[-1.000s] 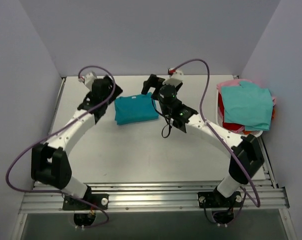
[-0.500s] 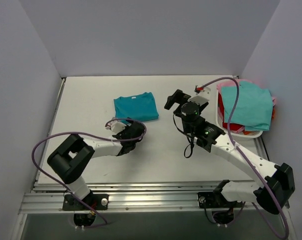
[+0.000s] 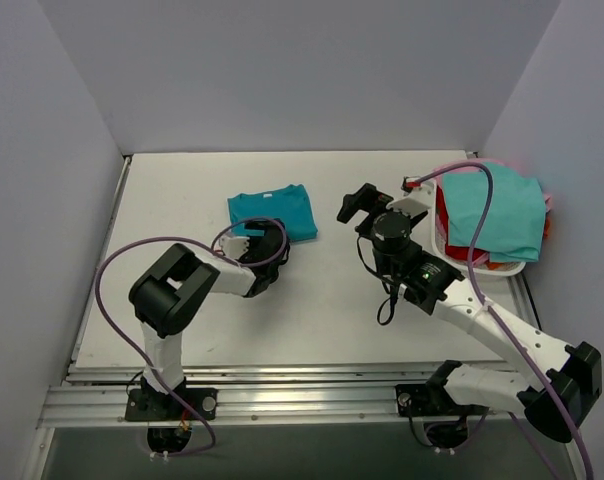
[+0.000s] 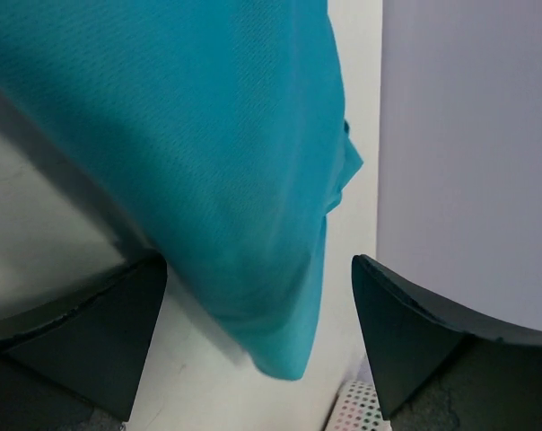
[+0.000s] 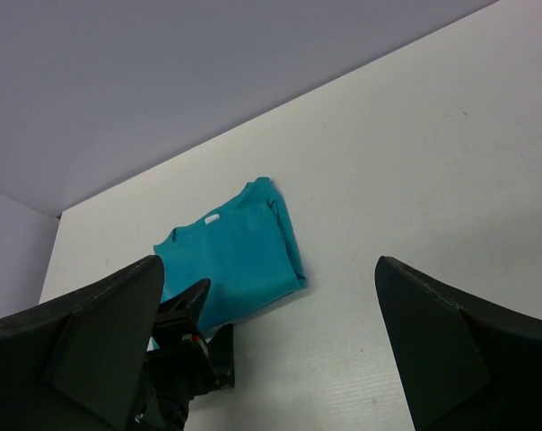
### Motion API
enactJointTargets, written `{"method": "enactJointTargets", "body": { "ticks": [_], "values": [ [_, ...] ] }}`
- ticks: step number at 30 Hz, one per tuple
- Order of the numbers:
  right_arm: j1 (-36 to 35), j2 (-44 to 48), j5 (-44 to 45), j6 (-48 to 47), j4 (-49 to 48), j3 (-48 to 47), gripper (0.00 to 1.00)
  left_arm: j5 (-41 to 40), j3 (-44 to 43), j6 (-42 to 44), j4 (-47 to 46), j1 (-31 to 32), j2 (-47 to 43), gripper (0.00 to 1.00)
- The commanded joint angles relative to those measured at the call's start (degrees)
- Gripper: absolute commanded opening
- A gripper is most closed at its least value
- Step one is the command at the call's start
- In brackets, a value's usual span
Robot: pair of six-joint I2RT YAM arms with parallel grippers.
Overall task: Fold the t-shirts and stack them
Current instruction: Put the neatly folded tshirt into the corner of the board with the left arm
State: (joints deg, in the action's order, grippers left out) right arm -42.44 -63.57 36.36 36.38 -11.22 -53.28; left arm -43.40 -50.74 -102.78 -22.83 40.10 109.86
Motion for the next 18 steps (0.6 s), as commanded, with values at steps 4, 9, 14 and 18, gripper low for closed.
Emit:
{"method": "enactJointTargets", "body": {
  "ticks": [4,9,14,18],
  "values": [
    [-0.2,0.1,1.7,-0.3,-1.6,0.6,1.0,8.2,-3.0,3.0,-3.3,-6.8,8.9,0.78],
    [-0.2,0.8,1.9,-0.9,-2.0,1.2,1.0,19.0,-8.4,11.9,-7.0,-12.7,13.4,0.03],
    [0.3,2.0,2.2,-0.8,-2.0,1.7,1.0,29.8,-17.7,22.9,0.9,-20.1,15.6,0.02],
    [0.4,3.1,1.9,-0.3,-2.3,2.6,1.0,31.6,-25.0,32.9,10.3,-26.7,13.2,0.02]
  ]
}}
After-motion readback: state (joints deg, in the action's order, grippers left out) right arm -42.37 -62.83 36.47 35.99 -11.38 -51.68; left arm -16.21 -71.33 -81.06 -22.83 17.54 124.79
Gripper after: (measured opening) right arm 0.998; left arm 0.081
